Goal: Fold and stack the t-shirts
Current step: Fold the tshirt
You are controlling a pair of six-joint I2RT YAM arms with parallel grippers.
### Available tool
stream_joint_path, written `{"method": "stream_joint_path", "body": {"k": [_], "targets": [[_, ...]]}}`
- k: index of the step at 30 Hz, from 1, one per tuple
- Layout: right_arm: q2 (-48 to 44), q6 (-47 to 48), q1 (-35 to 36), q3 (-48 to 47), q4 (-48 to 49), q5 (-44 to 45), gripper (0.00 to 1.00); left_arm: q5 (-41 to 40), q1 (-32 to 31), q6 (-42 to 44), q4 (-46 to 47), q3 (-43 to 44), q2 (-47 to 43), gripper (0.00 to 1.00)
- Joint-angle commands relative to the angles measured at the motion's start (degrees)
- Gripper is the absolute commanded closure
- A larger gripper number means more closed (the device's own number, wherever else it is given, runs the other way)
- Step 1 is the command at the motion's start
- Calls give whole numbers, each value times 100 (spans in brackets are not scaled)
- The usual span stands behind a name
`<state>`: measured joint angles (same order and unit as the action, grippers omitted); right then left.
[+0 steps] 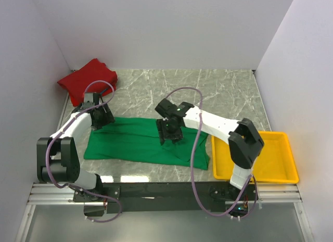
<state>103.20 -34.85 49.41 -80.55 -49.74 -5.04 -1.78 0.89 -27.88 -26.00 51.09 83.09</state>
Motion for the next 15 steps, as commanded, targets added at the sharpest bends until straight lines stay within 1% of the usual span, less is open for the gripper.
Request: {"method": "stream_joint_path", "body": {"k": [1,4,7,10,15], "targets": [[-476,-57,-291,329,42,179,36,99,-53,20,77,270,40,28],[-555,-13,-668,820,315,144,35,221,-53,-103,156,244,224,29],[-538,83,-1055,1058,587,82,35,362,-53,-156,367,173,487,28],[-424,189,-1372,1103,728,117,35,398,-53,-244,455,164,856,29],[50,321,-1715,1007,965,64,35,363,17,-323,430,129,1200,29]]}}
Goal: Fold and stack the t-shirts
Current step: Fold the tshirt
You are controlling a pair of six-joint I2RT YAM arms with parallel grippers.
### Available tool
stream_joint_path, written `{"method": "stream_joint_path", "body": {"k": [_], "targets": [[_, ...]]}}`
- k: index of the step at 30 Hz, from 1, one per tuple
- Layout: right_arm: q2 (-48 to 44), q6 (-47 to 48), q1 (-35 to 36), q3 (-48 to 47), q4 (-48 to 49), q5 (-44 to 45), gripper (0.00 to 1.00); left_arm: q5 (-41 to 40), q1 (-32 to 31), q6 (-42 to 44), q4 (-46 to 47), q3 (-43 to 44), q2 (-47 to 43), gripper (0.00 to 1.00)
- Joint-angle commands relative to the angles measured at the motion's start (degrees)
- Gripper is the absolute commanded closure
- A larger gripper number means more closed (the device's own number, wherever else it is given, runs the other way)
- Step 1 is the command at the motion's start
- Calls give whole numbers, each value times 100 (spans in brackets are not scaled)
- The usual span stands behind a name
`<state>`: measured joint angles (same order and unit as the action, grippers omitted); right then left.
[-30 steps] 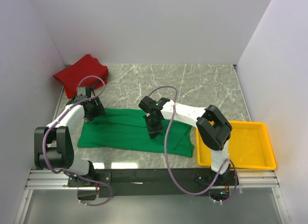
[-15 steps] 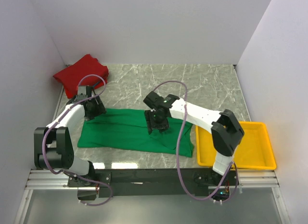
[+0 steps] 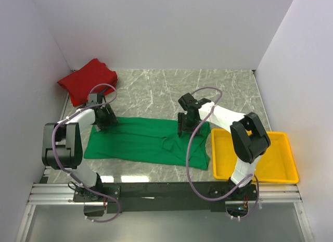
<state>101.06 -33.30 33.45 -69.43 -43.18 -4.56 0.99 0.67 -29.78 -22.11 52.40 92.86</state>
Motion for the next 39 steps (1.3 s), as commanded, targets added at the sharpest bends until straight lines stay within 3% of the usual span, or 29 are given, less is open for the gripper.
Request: {"method": "stream_joint_path", "body": {"k": [1,12,18,25,32,39], "targets": [[361,183,-189,-149,319,8,35,85,48,-142,14,-11,224,29],[1917,394,-541,-1440,-111,-72,37,-82,56,-467,-285,-748,-584,29],[2831,631,-708,-3134,-805,7,38,-55,13,-879,-443,-1381,-1383,29],[3869,834,-779,-5079,-1623,131,38,-82,-32,-995,-900,-1110,-1955,29],[3562,851,-823,-4923,-1282,-141,38,-82,-31,-933,-1155,-627,-2351,29],[2395,983,-814,-4290,-754,-212,38,-82,-40,-688,-1199,-231,-2404,29]]}}
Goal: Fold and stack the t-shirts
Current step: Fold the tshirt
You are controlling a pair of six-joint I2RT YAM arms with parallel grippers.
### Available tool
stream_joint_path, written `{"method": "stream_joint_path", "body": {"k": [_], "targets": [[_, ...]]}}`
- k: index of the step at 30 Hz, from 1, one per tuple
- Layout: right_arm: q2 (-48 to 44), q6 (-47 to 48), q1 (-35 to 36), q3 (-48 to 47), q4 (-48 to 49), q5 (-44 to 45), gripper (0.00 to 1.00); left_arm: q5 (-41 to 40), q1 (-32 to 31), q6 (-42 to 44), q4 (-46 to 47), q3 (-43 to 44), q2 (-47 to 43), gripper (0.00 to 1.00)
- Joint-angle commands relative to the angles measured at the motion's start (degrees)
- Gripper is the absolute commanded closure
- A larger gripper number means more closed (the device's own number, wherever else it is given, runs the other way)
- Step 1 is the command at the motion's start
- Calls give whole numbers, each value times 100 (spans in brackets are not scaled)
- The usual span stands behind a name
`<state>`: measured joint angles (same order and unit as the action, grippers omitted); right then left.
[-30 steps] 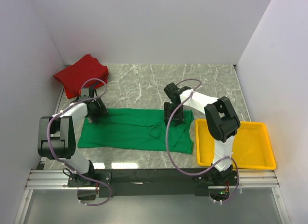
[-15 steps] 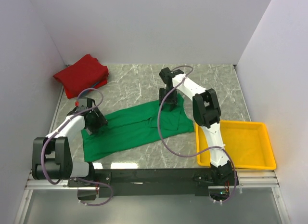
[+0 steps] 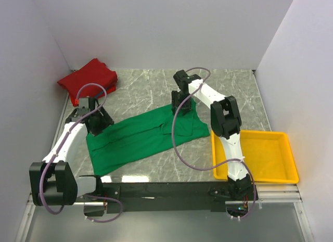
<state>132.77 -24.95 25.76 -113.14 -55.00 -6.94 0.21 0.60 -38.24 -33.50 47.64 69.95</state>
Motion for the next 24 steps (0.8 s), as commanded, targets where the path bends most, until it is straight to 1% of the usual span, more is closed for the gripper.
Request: {"method": "stream_joint_path", "body": {"k": [1,5,8,9,11,12,14,15,16,17,21,24], "targets": [[-927,148,-45,143,481,35,38,-3,-147,176,-43,290,-105,29],[-1648,52,-27,669,657,8,38,-3,-332,220,10,334,-70,29],[-2289,-62,25,1389,824,-27,38,-3,-508,177,115,264,-166,29],[-2613,-97,78,1809,868,-27,38,-3,-543,168,246,220,-201,29],[-2939,-194,140,2242,1000,-27,38,-12,-666,124,396,88,-289,29],[-3263,-229,183,2653,1035,-1,38,-3,-701,63,501,62,-289,28],[-3564,-334,342,3068,1105,52,38,14,-772,10,581,0,-254,28],[-3817,-387,377,3444,1132,105,38,40,-807,-8,607,-9,-228,28],[-3950,-440,482,3648,1193,166,38,49,-851,1,668,-18,-193,28],[-4065,-562,526,4050,1255,184,38,50,-860,35,704,-18,-123,28],[-4470,-897,571,4869,1676,88,38,-3,-869,141,836,35,132,28],[-4392,-950,562,5056,1800,157,38,-3,-869,124,1002,0,378,28]]}}
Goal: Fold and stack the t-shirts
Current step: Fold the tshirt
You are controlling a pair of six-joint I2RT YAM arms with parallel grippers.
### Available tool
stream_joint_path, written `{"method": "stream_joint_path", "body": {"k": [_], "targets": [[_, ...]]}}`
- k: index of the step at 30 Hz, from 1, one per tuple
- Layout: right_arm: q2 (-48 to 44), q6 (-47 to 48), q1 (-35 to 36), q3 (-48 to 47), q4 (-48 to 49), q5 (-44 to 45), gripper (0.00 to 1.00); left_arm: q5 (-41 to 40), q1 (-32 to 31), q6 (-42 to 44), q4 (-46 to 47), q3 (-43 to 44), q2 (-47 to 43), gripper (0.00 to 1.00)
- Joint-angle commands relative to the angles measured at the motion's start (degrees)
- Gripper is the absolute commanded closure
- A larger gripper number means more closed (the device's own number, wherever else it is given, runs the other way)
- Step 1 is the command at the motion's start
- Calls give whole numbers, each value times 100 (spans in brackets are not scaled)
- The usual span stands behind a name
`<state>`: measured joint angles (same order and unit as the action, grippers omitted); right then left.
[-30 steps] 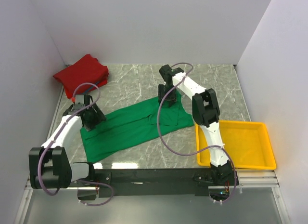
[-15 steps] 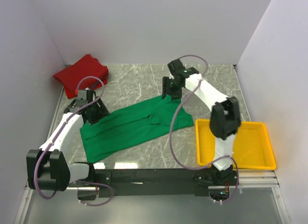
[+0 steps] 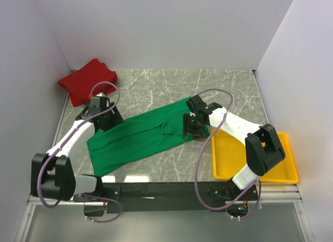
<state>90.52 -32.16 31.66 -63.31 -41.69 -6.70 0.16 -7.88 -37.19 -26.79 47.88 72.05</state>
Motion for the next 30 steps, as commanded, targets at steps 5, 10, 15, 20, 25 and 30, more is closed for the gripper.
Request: {"method": "stream_joint_path", "body": {"k": [5,10,15,20,25,30], "targets": [[412,-132,-19,-295,408,336,38,168,-21,-78,700,-121,721,28],[914,-185,-55,-735,381,626,38,239,-21,-87,1026,-243,1178,29],[1695,-229,-107,-1394,171,661,39,300,-21,-87,1096,-270,1522,29],[2285,-229,-125,-1929,-102,933,39,388,-21,-69,1307,-490,1575,29],[2953,-186,-151,-2527,-453,1153,39,467,-21,10,1343,-516,1637,30],[3586,-168,-256,-3432,-726,1276,39,379,-21,71,1211,-429,1575,29]]}}
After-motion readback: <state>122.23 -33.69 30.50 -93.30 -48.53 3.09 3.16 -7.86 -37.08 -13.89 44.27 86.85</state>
